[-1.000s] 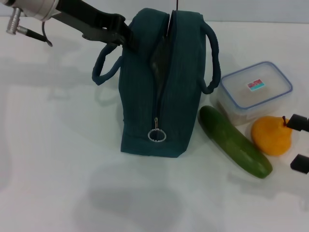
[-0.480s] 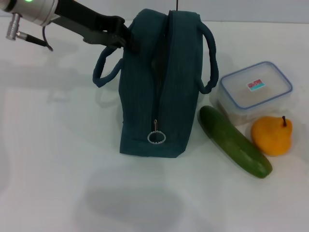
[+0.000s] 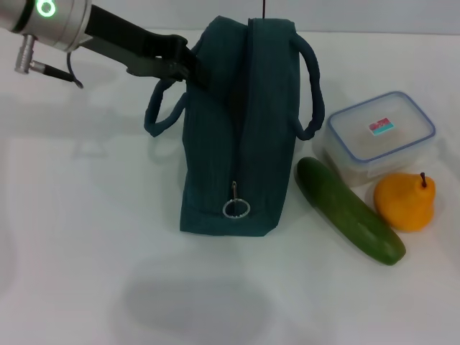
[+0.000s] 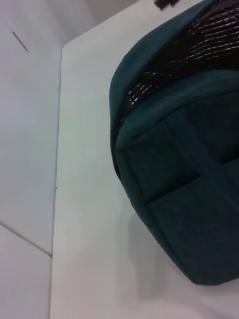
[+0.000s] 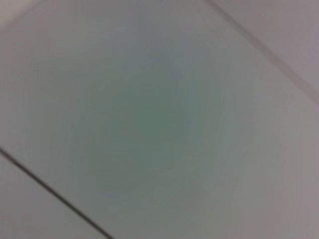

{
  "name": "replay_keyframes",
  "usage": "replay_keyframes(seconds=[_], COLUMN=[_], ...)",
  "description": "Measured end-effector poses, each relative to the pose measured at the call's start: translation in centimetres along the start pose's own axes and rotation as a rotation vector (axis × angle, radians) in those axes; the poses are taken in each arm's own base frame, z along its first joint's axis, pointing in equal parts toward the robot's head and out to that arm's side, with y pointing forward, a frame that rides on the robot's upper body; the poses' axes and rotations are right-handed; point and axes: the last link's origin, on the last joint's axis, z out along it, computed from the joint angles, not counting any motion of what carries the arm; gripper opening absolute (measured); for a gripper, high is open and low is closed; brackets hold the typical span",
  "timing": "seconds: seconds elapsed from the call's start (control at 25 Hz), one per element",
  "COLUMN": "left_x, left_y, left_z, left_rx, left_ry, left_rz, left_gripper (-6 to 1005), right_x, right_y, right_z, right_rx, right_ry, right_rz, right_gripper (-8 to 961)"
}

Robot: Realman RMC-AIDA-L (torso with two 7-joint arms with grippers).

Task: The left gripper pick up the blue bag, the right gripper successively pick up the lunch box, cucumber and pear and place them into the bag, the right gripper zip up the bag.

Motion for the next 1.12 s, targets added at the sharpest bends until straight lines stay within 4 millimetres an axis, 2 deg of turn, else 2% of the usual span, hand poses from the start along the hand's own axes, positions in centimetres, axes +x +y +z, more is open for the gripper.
replay_keyframes(seconds=[0.24,0.52,1.12], left_x=[-0.1,-0.5,-0.9], left_y=[-0.3,-0.6,-0.6], left_z=[0.0,0.1,0.3], left_rx=[0.006,0.008,-0.017], left_ry=[0.010,0.014,0.023], left_rz=[0.005,0.000,0.010], left_gripper=[80,81,80], right_x=[1.2,2.9,3.5], right_y=[-0.9,-0.1,0.7], right_z=[2.5,5.6,8.5], right_rx=[0.101,0.116,0.131], right_ry=[0.047,0.106,0.153], right_rz=[0.129,0.201,0.248], right_gripper=[875,875,848])
